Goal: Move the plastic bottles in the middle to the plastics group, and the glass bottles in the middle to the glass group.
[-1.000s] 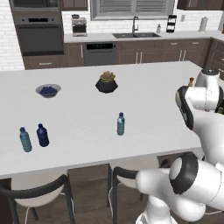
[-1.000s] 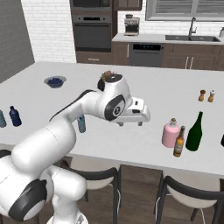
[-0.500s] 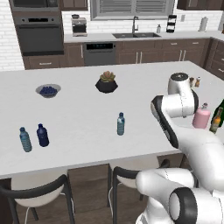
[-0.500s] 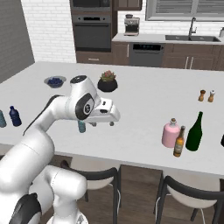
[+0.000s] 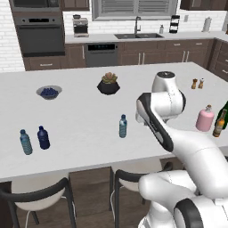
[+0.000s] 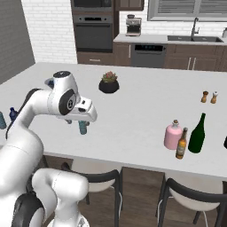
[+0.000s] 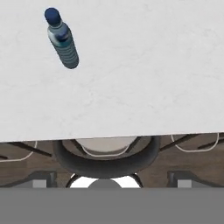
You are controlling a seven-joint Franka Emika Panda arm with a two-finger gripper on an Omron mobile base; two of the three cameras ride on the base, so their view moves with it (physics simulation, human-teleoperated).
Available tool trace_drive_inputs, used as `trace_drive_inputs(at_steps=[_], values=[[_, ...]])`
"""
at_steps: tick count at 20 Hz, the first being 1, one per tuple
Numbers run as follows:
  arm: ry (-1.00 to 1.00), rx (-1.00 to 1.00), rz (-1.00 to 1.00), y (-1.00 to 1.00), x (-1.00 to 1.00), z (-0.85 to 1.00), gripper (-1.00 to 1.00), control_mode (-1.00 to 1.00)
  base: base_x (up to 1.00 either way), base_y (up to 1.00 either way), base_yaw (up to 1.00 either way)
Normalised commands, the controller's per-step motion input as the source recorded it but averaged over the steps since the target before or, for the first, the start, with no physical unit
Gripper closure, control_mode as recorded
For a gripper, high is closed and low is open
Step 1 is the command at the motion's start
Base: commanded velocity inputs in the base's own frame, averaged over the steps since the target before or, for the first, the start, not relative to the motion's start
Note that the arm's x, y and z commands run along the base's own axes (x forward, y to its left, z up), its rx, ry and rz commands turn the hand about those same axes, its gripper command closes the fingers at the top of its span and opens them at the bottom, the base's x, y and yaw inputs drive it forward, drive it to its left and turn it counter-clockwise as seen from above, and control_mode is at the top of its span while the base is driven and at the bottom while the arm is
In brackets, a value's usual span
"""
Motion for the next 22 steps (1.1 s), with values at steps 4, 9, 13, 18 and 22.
trace_drive_inputs(at_steps=[4,9,13,18,22], values=[[-0.02,0.05,0.01,0.79,0.24,0.12,-1.0,-1.0,0.0,0.0,0.0],[-0.08,0.01,0.0,0.47,0.53,0.01,-1.0,-1.0,0.0,0.0,0.0],[0.0,0.09,0.05,-0.03,0.73,-0.07,-1.0,-1.0,0.0,0.0,0.0],[0.0,0.05,0.03,-0.09,0.69,-0.18,-1.0,-1.0,0.0,0.0,0.0],[0.0,0.0,0.08,0.12,0.26,-0.5,-1.0,-1.0,0.0,0.0,0.0]])
